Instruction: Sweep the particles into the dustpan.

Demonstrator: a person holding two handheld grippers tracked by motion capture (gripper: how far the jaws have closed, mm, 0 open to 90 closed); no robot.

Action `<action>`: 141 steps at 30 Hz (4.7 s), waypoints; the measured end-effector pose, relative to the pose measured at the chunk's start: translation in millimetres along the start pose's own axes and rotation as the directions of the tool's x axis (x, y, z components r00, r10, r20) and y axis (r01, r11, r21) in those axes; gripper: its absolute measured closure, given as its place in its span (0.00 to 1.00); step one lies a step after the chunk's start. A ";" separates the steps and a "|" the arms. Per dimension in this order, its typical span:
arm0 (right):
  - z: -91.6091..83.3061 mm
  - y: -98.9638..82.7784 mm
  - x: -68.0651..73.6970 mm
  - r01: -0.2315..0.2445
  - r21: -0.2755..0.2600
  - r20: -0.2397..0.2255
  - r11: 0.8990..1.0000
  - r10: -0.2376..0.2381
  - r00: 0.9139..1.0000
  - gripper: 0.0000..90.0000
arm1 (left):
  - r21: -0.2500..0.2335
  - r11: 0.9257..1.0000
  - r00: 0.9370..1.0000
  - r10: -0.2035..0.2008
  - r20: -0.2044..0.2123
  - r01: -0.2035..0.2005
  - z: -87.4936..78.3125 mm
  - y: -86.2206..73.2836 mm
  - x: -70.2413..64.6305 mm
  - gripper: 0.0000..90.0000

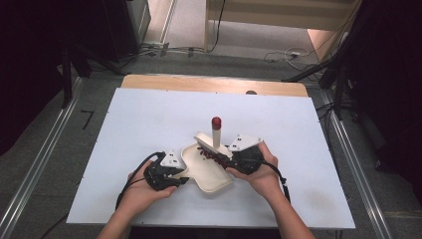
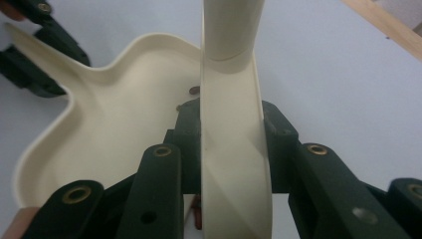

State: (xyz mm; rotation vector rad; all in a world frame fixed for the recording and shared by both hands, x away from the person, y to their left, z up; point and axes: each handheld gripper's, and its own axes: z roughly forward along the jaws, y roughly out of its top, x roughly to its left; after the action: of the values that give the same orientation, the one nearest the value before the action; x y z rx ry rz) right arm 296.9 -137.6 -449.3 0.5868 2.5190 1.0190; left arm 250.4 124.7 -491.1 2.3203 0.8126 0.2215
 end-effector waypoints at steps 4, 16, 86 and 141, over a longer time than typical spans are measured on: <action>-0.7 3.5 19.7 0.030 -0.002 -0.039 1.000 -0.031 0.999 0.73 | -0.005 1.000 1.000 0.000 -0.006 0.000 1.1 -1.0 -0.5 0.74; -34.2 1.6 10.1 -0.066 -0.103 -0.053 0.993 0.060 0.997 0.73 | -0.025 1.000 1.000 0.011 -0.020 -0.012 -1.0 -4.1 -3.3 0.74; -23.7 -11.4 66.2 -0.097 -0.040 -0.030 0.994 0.096 0.995 0.73 | -0.001 0.998 0.998 0.058 -0.003 -0.058 -5.1 -11.8 -20.5 0.74; -77.3 -78.0 9.8 -0.335 -0.030 0.148 0.942 0.336 0.930 0.73 | 0.021 0.996 0.996 0.089 0.021 -0.090 -8.1 -16.6 -25.1 0.74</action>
State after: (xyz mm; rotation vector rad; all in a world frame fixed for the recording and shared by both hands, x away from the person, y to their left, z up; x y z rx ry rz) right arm 233.4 -227.6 -454.8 1.0804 2.3300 1.0472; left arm 219.4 123.5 -494.1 2.3788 0.7053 0.2295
